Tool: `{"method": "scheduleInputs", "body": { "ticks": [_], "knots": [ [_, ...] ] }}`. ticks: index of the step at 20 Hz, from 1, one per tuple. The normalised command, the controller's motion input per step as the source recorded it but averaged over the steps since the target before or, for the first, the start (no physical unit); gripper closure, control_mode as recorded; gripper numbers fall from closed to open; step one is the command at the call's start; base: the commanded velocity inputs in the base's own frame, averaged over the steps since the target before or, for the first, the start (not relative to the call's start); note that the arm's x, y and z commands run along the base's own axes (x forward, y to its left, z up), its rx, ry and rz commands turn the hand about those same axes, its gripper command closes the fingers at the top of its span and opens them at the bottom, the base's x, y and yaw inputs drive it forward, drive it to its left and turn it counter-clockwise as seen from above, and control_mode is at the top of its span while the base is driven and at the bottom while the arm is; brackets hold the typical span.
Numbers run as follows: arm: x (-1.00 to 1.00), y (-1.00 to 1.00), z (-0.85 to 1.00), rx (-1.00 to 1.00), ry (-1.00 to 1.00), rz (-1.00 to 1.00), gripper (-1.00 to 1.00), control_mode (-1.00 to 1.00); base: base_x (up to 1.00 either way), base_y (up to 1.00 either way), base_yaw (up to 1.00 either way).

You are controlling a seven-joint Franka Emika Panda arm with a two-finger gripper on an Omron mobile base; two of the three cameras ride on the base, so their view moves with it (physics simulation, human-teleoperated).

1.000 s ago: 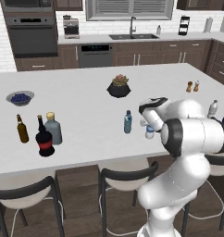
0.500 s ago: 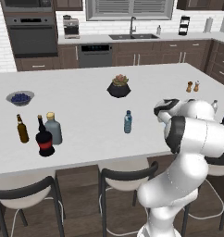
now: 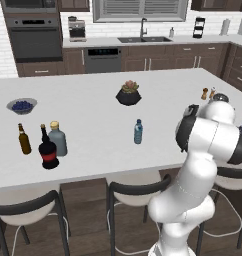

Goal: Move the plastic bottles in the middle to the plastics group, and the glass bottles in the middle to the glass group.

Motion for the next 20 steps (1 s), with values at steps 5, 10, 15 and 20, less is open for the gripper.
{"method": "scheduleInputs", "body": {
  "ticks": [5,10,15,20],
  "knots": [
    [-0.24,-0.87,0.12,0.00,0.07,-0.18,1.00,-1.00,0.00,0.00,0.00],
    [-0.45,-0.68,-0.01,0.02,-0.02,-0.04,1.00,-1.00,0.00,0.00,0.00],
    [-0.26,-0.64,-0.01,0.00,-0.01,-0.01,1.00,-1.00,0.00,0.00,0.00],
    [-0.13,-0.51,-0.04,0.00,0.00,-0.06,1.00,-1.00,0.00,0.00,0.00]
  ]
}}
